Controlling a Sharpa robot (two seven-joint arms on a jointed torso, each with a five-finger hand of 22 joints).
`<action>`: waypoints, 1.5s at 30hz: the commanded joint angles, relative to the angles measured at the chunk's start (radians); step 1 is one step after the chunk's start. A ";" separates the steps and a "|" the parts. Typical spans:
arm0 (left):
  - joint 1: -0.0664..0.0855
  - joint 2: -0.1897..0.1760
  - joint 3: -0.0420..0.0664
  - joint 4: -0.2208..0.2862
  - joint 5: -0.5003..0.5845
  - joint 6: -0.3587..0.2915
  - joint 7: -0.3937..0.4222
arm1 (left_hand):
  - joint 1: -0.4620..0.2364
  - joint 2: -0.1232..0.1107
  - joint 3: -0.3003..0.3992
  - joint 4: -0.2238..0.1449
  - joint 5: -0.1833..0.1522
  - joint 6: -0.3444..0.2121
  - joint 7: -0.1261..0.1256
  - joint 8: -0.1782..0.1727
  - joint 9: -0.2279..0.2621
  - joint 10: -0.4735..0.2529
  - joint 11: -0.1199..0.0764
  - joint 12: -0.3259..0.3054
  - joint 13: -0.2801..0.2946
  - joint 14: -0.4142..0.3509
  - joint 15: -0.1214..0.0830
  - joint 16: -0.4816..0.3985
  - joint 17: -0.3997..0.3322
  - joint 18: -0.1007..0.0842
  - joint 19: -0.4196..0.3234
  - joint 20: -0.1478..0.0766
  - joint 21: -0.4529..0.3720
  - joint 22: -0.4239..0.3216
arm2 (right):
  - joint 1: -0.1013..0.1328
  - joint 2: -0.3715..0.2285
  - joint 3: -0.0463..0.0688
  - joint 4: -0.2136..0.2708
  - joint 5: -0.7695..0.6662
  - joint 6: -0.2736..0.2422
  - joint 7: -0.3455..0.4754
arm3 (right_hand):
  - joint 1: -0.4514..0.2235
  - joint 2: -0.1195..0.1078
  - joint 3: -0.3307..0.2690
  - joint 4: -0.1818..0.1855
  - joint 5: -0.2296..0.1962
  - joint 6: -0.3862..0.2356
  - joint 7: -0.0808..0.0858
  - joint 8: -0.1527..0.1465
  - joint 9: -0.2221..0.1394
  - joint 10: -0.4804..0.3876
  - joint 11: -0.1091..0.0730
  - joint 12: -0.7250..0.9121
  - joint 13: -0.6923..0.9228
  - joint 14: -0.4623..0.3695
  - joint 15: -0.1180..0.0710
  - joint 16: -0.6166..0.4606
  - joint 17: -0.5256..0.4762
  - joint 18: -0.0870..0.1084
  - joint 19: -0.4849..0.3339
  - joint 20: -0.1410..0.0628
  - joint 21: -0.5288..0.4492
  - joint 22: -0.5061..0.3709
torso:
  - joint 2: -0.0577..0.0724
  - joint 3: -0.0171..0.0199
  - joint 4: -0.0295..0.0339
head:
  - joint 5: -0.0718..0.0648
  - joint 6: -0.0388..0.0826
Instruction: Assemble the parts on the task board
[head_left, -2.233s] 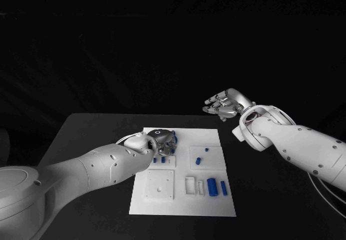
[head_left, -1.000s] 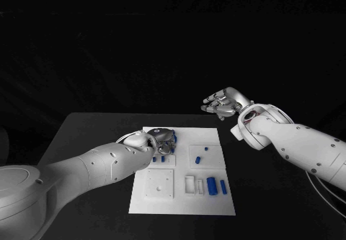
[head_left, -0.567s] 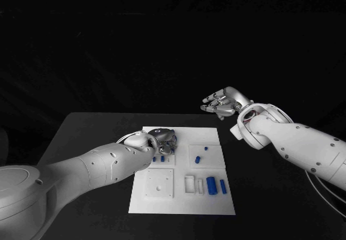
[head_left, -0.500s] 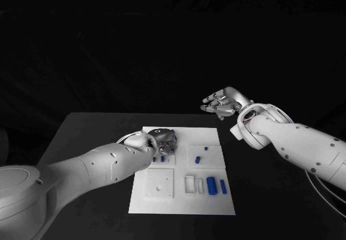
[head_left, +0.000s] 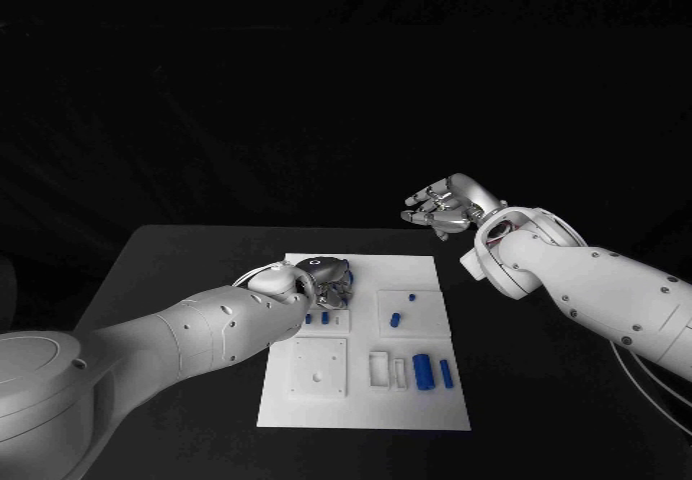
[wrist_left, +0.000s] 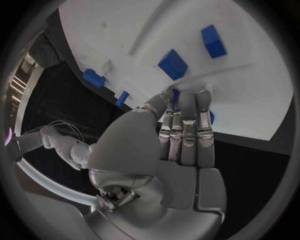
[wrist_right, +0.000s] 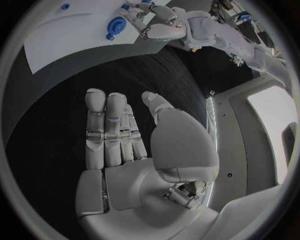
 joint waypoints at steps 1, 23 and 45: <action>-0.003 0.000 -0.002 -0.002 -0.006 0.010 -0.009 | 0.007 0.015 0.008 -0.015 0.002 0.025 -0.004 0.000 0.003 0.029 -0.008 0.003 0.004 0.020 -0.006 0.016 0.005 0.011 0.000 -0.010 0.015 0.025 | 0.001 0.000 0.000 0.002 0.000 0.005 0.010 | -0.003 -0.008 0.006 0.002 0.006 0.001 0.008 -0.002 -0.001 -0.001 0.005 -0.005 -0.001 -0.005 0.003 0.005 -0.001 0.015 0.002 0.000 -0.007 0.001 | 0.000 -0.0002 0.0003 | -0.001 0.001; -0.003 -0.043 0.028 0.060 0.107 -0.063 0.066 | -0.027 0.028 0.000 -0.017 -0.003 0.040 -0.010 -0.003 0.002 0.039 -0.015 0.002 0.003 0.042 -0.012 0.033 0.010 0.007 0.003 -0.018 0.047 0.020 | 0.001 -0.003 0.000 0.006 0.001 0.000 0.011 | -0.005 -0.008 0.005 0.004 0.007 0.003 0.007 -0.001 -0.001 0.000 0.005 -0.005 -0.001 -0.005 0.002 0.006 -0.002 0.015 0.002 0.000 -0.007 0.002 | 0.000 0.0008 0.0004 | 0.000 0.002; 0.011 -0.173 0.101 0.184 0.178 -0.002 0.044 | -0.025 0.030 -0.013 -0.022 -0.001 0.039 -0.010 -0.003 0.002 0.038 -0.015 0.002 0.003 0.040 -0.012 0.031 0.008 0.006 0.003 -0.018 0.044 0.019 | 0.001 -0.004 0.000 0.001 0.003 0.002 0.012 | -0.006 -0.008 0.005 0.006 0.009 0.004 0.007 -0.001 -0.001 0.000 0.005 -0.005 -0.001 -0.005 0.002 0.006 -0.002 0.014 0.003 -0.001 -0.007 0.003 | -0.001 -0.0014 0.0053 | 0.006 0.003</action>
